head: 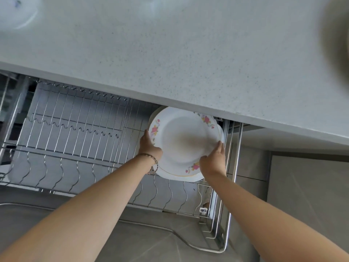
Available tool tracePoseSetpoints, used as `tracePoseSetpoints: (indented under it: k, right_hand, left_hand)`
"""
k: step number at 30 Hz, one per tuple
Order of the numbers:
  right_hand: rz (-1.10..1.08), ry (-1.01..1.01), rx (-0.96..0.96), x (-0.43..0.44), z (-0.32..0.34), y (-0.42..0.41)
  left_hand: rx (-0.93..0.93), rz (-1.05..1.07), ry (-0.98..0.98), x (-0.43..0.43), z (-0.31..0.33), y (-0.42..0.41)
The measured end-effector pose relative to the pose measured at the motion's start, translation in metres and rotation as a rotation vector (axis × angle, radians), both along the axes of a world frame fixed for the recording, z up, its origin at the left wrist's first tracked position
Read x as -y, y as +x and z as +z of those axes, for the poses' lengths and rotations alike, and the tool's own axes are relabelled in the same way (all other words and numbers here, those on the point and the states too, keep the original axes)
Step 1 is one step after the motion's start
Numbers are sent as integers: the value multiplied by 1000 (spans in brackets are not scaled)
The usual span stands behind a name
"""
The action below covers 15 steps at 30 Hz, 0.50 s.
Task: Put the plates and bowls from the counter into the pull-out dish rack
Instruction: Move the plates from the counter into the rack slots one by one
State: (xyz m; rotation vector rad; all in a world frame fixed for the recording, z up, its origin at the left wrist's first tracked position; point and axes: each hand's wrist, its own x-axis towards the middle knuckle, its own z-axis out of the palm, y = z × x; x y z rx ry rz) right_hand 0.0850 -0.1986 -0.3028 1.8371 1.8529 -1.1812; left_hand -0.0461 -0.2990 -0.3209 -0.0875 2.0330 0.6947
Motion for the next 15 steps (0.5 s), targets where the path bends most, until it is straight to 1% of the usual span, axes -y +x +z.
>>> tracePoseSetpoints:
  k: [2,4,7,8,10,11,13,15]
  right_hand:
    - [22,-18,18,-1,14,7]
    - [86,-51,21,1,33,15]
    - [225,-105,-25,-3,70,29]
    - [255,-115,-43,-8,85,33]
    - [310,-114,-87,-23,118,42]
    - [336,-98,-113,-33,135,46]
    - [363,-39,-167,-59,169,57]
    - [376,39,-242,-91,203,70]
  left_hand:
    - [13,-45,-5,1,10,1]
    - [-44,-129,-46,-1,26,5]
    - [-125,-407,-218,-9,70,17]
    - [-125,-502,-221,-14,88,22]
    - [-126,-641,-116,-28,127,36]
    - [-139,-678,-56,-37,147,43]
    - [-197,-684,38,-62,183,57]
    - [-255,-616,131,-96,213,68]
